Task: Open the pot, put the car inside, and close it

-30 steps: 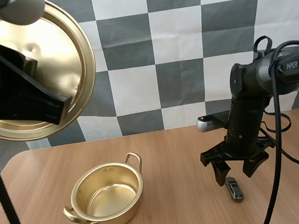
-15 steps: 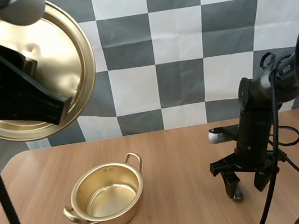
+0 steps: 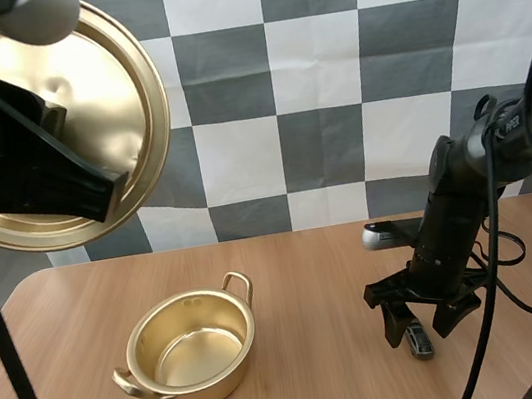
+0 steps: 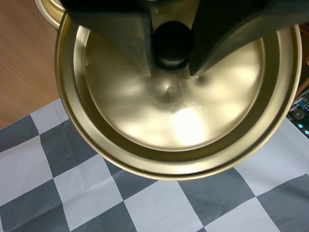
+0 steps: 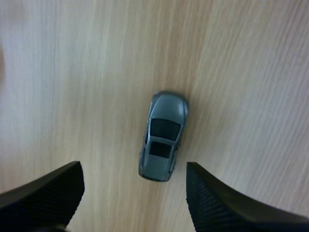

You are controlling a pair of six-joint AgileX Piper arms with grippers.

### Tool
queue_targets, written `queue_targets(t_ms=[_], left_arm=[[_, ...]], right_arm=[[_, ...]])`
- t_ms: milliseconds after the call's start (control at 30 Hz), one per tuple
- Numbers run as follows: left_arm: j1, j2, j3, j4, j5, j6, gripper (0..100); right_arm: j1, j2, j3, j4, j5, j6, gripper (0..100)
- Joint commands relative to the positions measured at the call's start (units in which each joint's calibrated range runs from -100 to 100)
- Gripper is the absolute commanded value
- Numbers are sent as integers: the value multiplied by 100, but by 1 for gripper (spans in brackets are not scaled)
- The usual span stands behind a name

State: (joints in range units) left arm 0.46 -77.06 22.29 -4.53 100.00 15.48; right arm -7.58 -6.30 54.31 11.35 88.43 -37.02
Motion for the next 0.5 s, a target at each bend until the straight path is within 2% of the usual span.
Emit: queue_targets(t_ms=[0,467], left_arm=[[-4,2,-2,-8,0,-3,0],[-4,2,-2,-8,0,-3,0]], right_arm=[[-5,79,-15,1,-11,-24,100],[-5,692,-15,2,-834,-151,100]])
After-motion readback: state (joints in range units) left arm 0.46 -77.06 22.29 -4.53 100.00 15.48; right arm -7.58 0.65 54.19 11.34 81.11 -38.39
